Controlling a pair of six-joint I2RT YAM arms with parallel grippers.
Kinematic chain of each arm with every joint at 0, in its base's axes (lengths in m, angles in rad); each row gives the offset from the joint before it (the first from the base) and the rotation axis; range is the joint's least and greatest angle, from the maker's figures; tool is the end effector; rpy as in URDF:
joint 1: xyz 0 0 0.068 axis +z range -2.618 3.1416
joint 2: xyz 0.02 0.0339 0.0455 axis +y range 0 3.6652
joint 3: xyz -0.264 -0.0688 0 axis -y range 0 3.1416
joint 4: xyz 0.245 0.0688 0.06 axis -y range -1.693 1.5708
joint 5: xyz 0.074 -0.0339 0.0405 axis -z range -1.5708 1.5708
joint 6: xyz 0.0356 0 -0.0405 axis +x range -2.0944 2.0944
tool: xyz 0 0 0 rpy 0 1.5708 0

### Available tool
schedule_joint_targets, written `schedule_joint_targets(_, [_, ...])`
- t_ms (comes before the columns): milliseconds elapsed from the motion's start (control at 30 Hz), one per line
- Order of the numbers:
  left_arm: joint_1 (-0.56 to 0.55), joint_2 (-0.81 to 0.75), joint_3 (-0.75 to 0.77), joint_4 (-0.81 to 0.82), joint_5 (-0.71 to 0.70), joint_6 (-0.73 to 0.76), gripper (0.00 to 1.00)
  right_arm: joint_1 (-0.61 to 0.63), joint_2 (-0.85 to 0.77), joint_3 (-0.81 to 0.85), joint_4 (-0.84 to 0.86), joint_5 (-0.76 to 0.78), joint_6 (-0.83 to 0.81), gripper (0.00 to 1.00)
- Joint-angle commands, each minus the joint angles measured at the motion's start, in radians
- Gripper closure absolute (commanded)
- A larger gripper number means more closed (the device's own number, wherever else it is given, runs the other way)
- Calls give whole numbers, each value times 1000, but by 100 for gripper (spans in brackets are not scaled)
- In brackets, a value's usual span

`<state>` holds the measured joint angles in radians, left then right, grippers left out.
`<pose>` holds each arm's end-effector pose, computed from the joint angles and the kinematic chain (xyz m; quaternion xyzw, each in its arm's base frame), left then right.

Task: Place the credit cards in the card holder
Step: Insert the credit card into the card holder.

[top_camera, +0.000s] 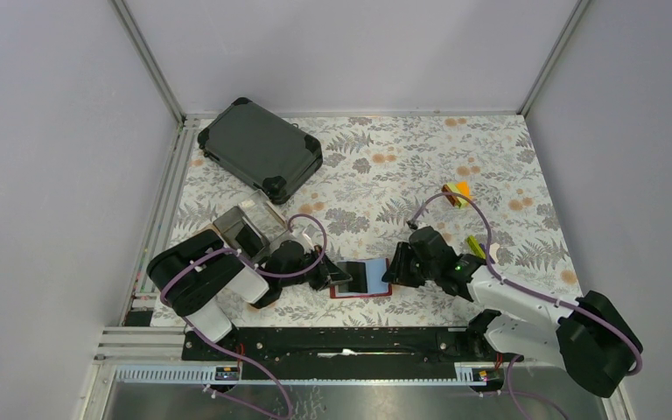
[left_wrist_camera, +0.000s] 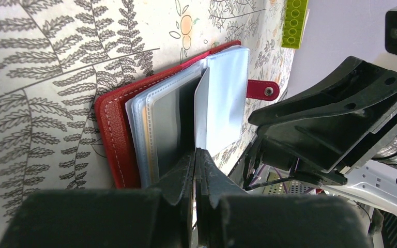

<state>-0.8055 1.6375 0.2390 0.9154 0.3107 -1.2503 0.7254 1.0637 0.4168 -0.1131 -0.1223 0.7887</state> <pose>0.1544 -0.1765 0.0957 -0.1084 0.8423 -0.5061 0.1507 0.1488 0.1377 0.1692 0.0049 0.9175 0.3112 0.2476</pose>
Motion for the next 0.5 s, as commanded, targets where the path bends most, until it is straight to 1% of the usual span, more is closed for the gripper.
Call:
schedule_joint_targets(0, [-6,-19,16,-16,-1,25,100,-6,28,-16,72,-53,1,67])
schedule_joint_targets(167, [-6,-19,16,-21,0,28,100,-5,57,-25,43,-15,1,68])
schedule_joint_targets(267, [-6,-19,17,-23,-1,28,100,-4,80,-30,43,-20,0,68])
schedule_joint_targets(400, [-6,-17,17,-23,0,29,100,-5,102,-39,82,-45,4,68])
schedule_joint_targets(467, [-6,-15,17,-23,1,31,100,-3,116,-49,121,-74,19,70])
